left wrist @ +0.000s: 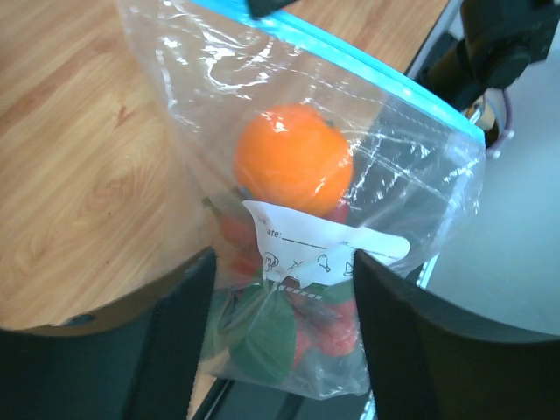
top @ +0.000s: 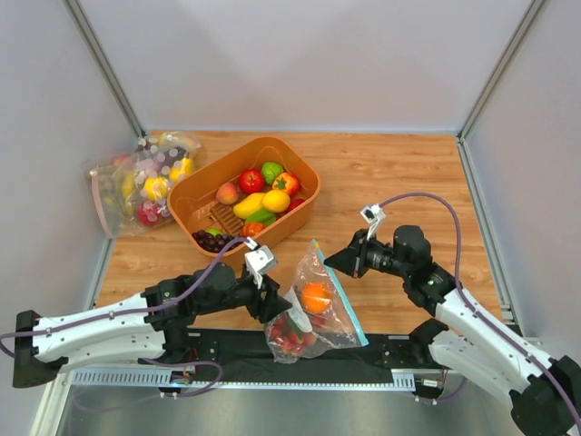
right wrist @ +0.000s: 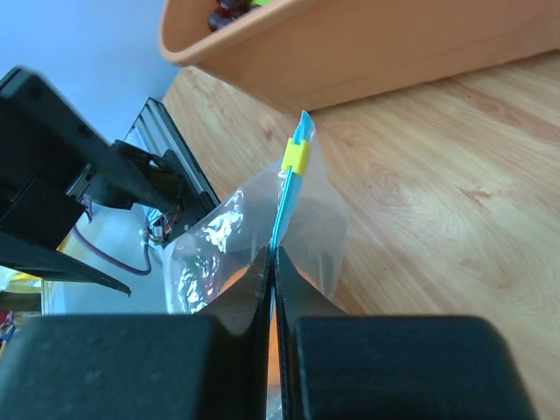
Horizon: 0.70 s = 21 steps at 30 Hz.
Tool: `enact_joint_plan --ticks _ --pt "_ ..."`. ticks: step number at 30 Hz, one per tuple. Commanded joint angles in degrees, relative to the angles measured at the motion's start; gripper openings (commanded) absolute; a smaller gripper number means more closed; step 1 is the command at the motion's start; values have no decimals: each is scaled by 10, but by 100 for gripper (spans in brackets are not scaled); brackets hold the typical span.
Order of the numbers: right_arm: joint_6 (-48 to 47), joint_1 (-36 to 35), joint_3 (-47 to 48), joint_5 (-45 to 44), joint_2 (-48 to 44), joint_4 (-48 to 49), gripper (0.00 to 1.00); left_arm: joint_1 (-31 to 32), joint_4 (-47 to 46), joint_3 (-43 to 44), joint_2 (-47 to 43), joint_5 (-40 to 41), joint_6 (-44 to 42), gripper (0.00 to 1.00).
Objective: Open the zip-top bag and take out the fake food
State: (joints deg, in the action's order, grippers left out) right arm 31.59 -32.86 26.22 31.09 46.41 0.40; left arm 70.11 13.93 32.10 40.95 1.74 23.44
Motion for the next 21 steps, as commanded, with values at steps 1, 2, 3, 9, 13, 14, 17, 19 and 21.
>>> enact_joint_plan --ticks 1,2,3,9,13,14,17,19,21 --pt "-22 -2 50 13 -44 -58 0 3 34 44 -43 48 -4 74" --pt "-24 -2 59 17 -58 -68 0 2 32 47 -48 53 -8 77" --pt "-25 -3 63 21 -66 -76 0 3 24 56 -53 56 -14 79" --pt "-7 -9 85 78 -115 -88 0 2 -10 108 -11 42 -63 86" --pt "-2 -10 104 105 -134 -100 0 -9 -59 129 46 -6 -75 86" --pt "-3 -9 107 109 -137 -101 0 -15 -90 128 54 -15 -74 86" --pt "2 -9 115 118 -144 -105 0 -32 -129 132 80 -76 -65 86" --pt "3 -10 121 123 -147 -110 0 -37 -136 131 94 -102 -62 86" --pt "-1 -10 127 130 -147 -121 0 -43 -163 131 102 -118 -60 86"
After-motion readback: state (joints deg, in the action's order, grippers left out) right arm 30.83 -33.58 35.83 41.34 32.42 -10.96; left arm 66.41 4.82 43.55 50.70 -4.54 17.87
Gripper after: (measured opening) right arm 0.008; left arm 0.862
